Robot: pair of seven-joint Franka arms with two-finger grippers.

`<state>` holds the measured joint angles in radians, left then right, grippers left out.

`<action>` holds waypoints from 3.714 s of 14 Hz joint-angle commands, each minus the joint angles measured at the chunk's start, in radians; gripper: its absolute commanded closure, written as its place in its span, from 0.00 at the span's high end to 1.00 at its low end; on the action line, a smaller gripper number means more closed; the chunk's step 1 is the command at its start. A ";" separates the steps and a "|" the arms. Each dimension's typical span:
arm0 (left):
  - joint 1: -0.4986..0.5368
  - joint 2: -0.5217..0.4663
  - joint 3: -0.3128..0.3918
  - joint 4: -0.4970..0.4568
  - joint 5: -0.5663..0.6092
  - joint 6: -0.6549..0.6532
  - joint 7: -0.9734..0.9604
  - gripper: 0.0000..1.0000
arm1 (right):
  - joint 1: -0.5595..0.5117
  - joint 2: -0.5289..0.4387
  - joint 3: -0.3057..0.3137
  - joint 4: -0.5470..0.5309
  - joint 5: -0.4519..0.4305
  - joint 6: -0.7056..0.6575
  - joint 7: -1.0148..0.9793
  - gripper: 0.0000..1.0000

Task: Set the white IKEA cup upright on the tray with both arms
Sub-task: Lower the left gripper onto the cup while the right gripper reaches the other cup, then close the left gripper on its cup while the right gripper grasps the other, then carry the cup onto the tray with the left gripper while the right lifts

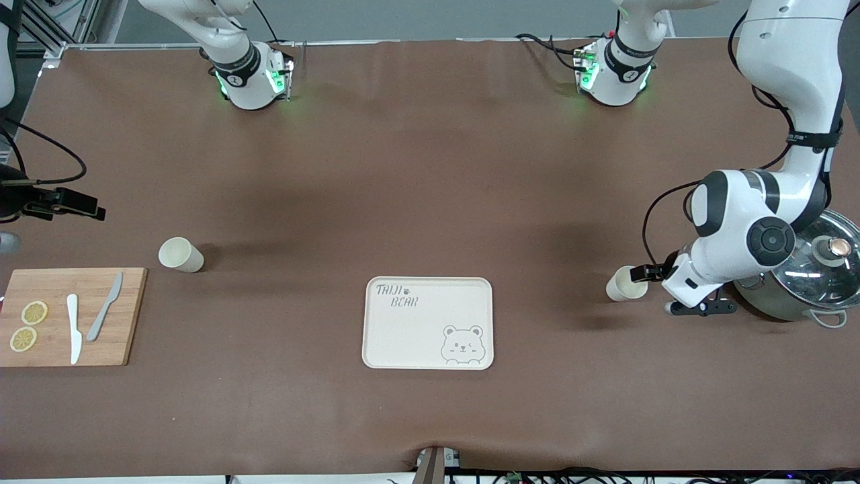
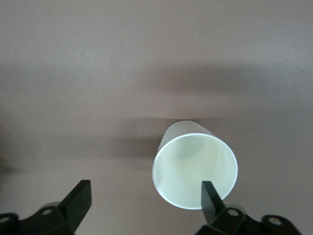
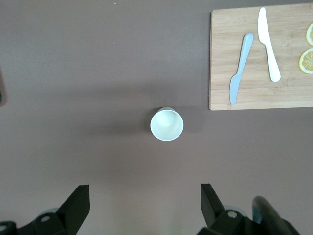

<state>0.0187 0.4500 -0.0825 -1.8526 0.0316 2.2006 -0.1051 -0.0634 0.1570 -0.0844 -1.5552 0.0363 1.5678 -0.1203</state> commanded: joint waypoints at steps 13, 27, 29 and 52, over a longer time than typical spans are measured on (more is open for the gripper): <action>-0.013 0.078 -0.005 0.020 -0.002 -0.005 -0.011 0.00 | -0.070 0.298 0.014 -0.008 -0.054 0.133 -0.064 1.00; -0.186 0.171 -0.039 0.272 -0.070 -0.025 -0.163 0.00 | -0.093 0.320 0.014 -0.309 -0.056 0.446 -0.050 0.65; -0.232 0.211 -0.039 0.334 -0.088 -0.025 -0.243 0.00 | -0.093 0.320 0.015 -0.321 -0.052 0.446 -0.050 0.56; -0.451 0.418 -0.026 0.563 -0.229 -0.025 -0.943 1.00 | 0.137 0.381 0.023 -0.011 0.108 0.259 0.381 0.00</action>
<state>-0.4297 0.8551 -0.1214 -1.3144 -0.1894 2.1932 -1.0388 0.0269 0.4862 -0.0584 -1.6436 0.1324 1.8383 0.1647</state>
